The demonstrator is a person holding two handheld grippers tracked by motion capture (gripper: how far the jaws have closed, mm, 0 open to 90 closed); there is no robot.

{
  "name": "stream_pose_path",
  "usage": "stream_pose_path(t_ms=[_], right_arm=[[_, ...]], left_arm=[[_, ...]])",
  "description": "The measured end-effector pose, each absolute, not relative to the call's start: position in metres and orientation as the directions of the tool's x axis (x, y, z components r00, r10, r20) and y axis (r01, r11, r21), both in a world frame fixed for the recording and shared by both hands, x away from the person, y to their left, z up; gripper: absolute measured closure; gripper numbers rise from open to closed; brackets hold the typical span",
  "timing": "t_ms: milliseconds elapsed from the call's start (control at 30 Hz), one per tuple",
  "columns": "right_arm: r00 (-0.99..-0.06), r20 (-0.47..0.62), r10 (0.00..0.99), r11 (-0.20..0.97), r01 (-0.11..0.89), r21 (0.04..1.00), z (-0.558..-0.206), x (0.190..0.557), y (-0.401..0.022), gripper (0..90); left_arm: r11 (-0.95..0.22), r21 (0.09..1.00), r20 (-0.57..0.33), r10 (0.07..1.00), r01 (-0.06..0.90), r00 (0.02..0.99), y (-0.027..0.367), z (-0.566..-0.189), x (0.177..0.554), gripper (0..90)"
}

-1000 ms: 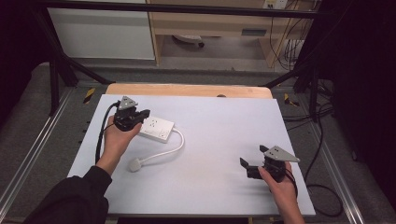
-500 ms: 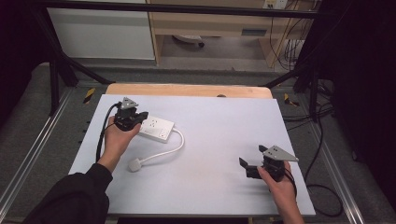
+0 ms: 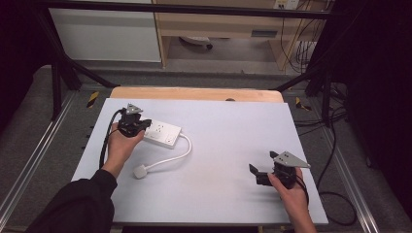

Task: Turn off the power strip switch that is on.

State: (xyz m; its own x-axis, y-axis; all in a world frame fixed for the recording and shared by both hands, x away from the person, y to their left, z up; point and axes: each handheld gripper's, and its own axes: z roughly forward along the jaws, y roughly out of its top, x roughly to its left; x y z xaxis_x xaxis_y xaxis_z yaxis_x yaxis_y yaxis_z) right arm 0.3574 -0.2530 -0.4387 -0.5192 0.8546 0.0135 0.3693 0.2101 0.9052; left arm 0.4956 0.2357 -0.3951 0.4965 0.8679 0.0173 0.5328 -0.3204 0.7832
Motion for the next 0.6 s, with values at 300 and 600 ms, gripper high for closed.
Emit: stream_pose_path(t_ms=[300,600], right_arm=[[-0.517,0.010,0.856,0.214,0.371,0.904,-0.438,0.358,-0.253,5.0],[-0.517,0.009,0.856,0.215,0.371,0.903,-0.438,0.358,-0.254,5.0]], left_arm=[[-0.313,0.770,0.007,0.875,0.556,0.483,0.245,-0.402,0.493,89.9],[-0.324,0.759,0.003,0.869,0.565,0.495,0.246,-0.410,0.489,89.9]])
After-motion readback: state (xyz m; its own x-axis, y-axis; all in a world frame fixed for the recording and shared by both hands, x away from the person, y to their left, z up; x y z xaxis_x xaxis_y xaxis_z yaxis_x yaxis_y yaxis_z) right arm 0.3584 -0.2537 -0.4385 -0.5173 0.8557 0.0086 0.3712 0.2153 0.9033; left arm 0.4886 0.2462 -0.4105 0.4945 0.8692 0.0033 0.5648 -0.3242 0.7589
